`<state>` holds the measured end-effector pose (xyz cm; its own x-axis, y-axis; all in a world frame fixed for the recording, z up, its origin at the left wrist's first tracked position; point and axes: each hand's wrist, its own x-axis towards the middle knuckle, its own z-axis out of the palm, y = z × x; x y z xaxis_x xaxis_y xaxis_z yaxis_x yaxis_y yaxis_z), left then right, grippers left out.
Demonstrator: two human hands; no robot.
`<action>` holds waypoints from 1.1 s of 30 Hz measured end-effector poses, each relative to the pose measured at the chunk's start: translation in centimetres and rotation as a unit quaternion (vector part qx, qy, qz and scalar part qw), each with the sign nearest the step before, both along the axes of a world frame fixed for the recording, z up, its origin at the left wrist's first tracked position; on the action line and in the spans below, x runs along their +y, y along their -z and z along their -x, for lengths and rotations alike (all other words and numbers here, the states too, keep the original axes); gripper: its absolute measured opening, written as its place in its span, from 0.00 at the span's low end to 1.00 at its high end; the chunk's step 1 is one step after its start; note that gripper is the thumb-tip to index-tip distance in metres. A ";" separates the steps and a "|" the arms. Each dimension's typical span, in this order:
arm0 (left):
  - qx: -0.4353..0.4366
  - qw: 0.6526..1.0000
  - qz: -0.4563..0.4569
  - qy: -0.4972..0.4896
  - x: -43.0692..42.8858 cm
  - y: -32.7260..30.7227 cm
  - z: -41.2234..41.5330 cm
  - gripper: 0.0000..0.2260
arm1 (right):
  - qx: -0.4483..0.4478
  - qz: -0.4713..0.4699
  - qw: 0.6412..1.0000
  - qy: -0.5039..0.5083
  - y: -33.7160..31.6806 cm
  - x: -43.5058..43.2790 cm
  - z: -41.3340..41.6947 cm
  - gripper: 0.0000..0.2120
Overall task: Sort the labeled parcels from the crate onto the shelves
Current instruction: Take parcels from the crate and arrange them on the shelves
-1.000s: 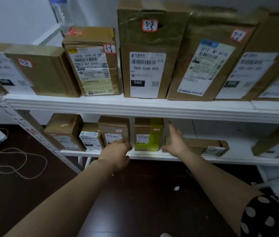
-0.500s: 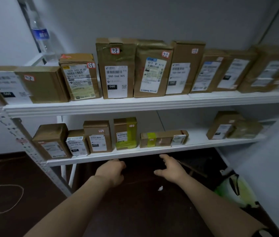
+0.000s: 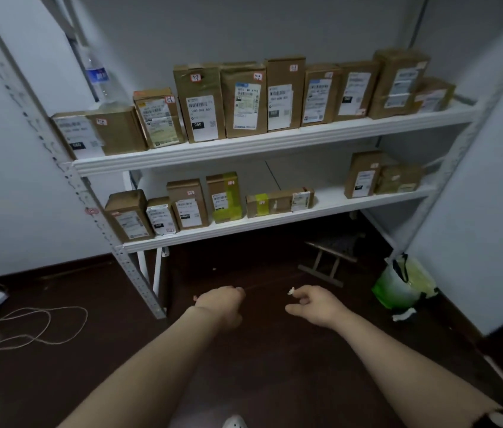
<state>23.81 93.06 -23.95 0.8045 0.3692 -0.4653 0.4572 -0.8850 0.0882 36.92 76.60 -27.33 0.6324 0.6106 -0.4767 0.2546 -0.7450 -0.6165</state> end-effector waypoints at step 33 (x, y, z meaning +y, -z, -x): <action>0.000 0.786 0.085 0.612 -49.5 -1.8 14.4 0.34 | -0.010 0.006 0.753 0.658 -2.8 -46.7 43.3 0.27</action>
<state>9.39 43.52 -22.19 0.5088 -0.7491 -0.4242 -0.7281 -0.6374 0.2521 -6.36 29.91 -24.49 0.6933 -0.5546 -0.4602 -0.6997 -0.3653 -0.6139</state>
